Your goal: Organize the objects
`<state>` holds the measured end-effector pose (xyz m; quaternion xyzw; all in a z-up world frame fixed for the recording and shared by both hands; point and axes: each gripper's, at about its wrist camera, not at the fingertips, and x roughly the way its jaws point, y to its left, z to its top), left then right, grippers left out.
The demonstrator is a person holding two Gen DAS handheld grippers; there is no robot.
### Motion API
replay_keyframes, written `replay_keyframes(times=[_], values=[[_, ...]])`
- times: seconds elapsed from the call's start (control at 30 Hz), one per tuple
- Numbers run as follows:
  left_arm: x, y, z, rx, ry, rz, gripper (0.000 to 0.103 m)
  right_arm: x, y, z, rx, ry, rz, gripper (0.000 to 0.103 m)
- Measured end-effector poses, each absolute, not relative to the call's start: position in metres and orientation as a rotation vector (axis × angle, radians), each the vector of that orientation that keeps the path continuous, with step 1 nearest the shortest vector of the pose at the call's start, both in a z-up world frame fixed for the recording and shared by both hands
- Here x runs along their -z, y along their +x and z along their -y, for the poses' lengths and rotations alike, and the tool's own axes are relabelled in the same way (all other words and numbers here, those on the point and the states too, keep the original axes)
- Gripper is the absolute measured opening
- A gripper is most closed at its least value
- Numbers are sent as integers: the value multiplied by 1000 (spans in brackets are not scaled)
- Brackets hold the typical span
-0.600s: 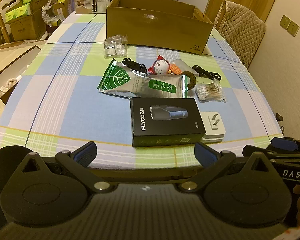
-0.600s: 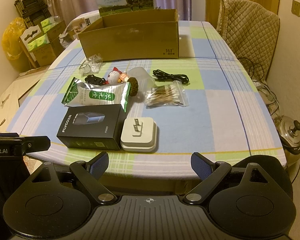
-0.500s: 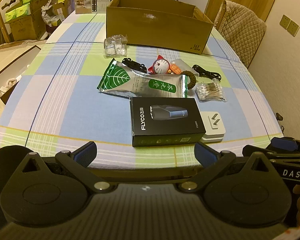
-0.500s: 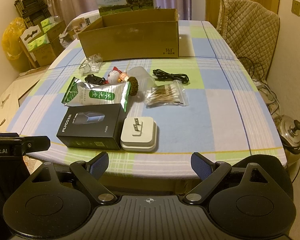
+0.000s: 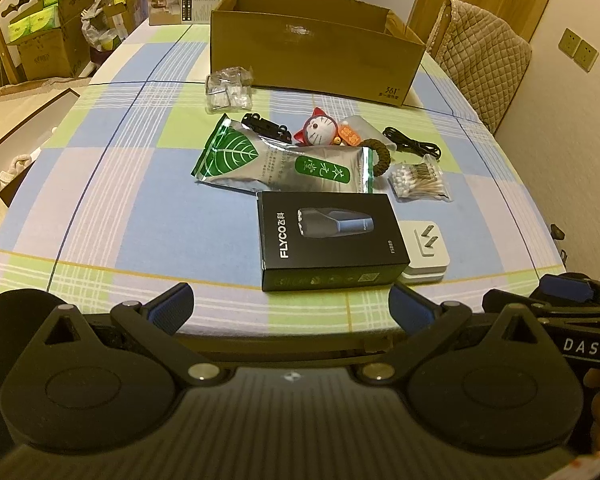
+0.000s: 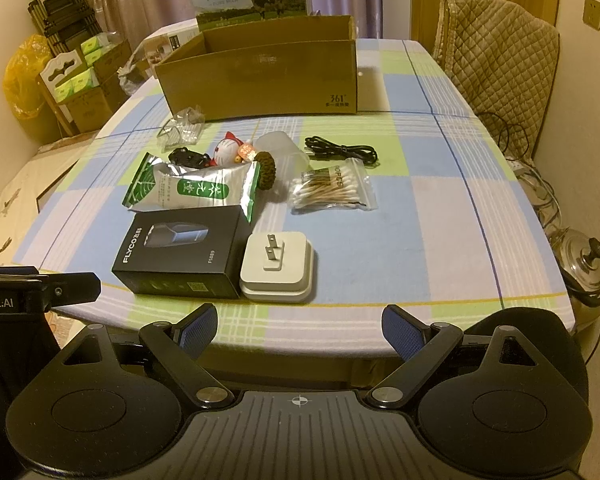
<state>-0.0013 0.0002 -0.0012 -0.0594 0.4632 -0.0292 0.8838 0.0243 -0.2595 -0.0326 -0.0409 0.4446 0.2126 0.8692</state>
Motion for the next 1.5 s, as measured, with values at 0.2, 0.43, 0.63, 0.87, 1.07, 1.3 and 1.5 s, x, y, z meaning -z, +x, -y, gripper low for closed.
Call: replay_keyframes(times=[0.2, 0.43, 0.63, 0.87, 1.07, 1.3, 1.5], values=[[1, -1, 0, 62, -123, -964, 102, 33, 25, 260, -451, -89, -932, 87], [1, 1, 0, 70, -121, -968, 102, 34, 26, 259, -457, -89, -938, 87], [1, 2, 1, 73, -118, -970, 102, 34, 28, 260, -458, -87, -943, 87], [2, 3, 2, 81, -117, -973, 102, 35, 29, 260, -462, -87, -948, 87], [4, 6, 3, 101, -132, -987, 102, 39, 30, 259, -480, -95, -962, 87], [2, 15, 2, 142, -102, -991, 102, 38, 38, 262, -549, -173, -933, 87], [-5, 32, 0, 271, 20, -988, 102, 34, 48, 256, -796, -380, -865, 87]])
